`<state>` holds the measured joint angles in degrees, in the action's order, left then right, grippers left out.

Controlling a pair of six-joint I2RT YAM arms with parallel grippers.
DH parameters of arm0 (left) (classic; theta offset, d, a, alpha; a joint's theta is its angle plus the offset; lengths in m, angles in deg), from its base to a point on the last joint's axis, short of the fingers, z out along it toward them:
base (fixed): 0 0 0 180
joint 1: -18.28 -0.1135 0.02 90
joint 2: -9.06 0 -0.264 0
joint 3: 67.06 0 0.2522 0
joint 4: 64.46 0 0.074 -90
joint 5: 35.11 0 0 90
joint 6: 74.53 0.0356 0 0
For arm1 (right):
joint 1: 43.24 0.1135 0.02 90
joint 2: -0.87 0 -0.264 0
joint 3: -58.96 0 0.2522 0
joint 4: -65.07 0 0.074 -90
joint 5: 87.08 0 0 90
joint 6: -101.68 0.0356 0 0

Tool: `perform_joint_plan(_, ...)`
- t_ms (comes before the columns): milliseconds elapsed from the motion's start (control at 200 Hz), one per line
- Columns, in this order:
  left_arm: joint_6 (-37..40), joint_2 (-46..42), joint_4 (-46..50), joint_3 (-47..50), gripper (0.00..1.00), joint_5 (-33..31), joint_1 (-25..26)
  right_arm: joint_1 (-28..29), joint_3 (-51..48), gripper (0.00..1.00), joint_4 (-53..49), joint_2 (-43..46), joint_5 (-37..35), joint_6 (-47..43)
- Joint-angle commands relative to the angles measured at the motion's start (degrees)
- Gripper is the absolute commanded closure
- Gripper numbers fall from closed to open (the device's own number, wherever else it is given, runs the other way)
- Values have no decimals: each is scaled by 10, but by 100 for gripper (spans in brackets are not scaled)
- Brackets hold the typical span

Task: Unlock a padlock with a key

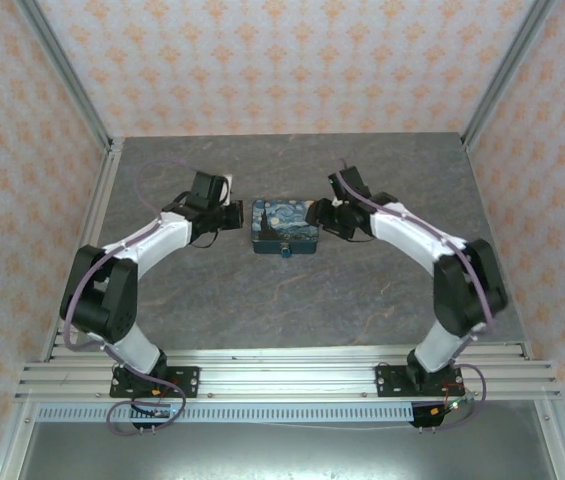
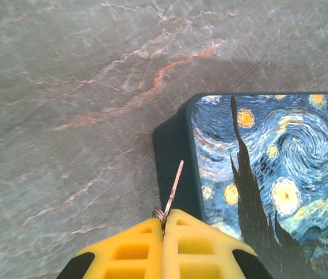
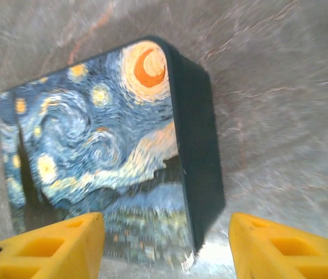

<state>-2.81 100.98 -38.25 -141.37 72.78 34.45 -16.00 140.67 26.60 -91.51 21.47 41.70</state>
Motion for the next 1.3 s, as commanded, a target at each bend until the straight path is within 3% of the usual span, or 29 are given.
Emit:
perform_joint_plan(0, 10, -44, 42, 29, 100, -16, -12, 28, -50, 41, -13, 84, -100, 5)
perform_joint_plan(180, 8, -132, 59, 101, 100, 8, -13, 138, -136, 44, 56, 109, -180, 43)
perform_joint_plan(290, -4, -192, 67, 148, 100, 21, -12, 203, -119, 49, 75, 45, -213, 59)
perform_joint_plan(395, -13, -244, 67, 185, 100, 52, -10, 228, -85, 55, 88, -22, -213, 75)
perform_joint_plan(726, -23, -340, 73, 242, 100, 77, -5, 236, 3, 60, 82, -126, -268, 73)
perform_joint_plan(1296, 11, -351, 42, 275, 100, 100, -6, 236, 60, 60, 64, -200, -322, 91)
